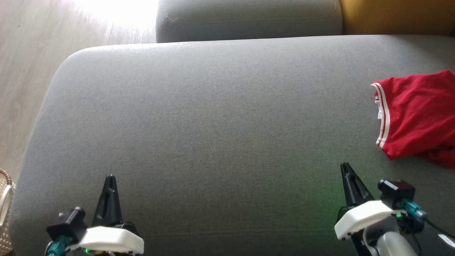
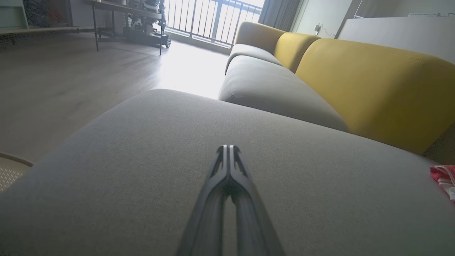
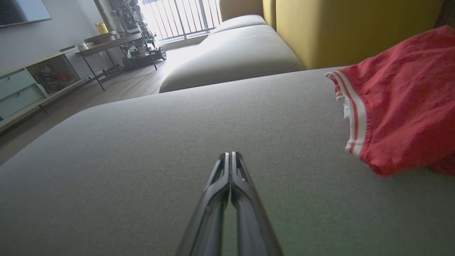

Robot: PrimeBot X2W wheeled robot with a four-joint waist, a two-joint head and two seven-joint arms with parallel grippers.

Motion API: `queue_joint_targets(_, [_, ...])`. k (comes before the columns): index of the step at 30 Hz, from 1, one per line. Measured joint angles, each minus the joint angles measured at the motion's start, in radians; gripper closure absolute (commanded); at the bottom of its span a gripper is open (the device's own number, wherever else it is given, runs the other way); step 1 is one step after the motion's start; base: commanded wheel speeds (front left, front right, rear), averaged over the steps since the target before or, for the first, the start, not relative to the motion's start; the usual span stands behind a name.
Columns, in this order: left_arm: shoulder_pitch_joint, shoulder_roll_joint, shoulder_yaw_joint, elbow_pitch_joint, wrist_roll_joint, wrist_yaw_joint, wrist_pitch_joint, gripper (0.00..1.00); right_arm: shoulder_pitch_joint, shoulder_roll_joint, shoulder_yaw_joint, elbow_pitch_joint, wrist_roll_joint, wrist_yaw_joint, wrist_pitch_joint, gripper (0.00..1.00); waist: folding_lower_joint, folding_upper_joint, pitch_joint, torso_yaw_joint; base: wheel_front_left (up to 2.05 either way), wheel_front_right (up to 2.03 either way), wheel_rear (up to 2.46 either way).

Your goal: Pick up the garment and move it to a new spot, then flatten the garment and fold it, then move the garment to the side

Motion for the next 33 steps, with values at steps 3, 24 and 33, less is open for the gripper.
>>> queue_joint_targets(3, [0.004,0.000,0.000,0.007,-0.034,-0.004,0.006,1.00,0.012,0.000,-0.002,0.002,0.034,0.000,0.007,1.00,0.0000,0.0000,0.000,-0.002,0.00,0.00,0.00])
queue_joint_targets(24, [-0.022,0.002,0.006,0.035,-0.261,-0.028,0.058,1.00,0.010,0.000,-0.031,-0.023,0.262,0.000,0.069,1.00,0.0000,0.0000,0.000,-0.012,0.00,0.00,0.00])
queue_joint_targets(33, [-0.027,0.002,0.012,0.044,-0.357,-0.040,0.082,1.00,0.010,0.000,-0.040,-0.031,0.359,0.000,0.090,1.00,0.0000,0.0000,0.000,-0.017,0.00,0.00,0.00])
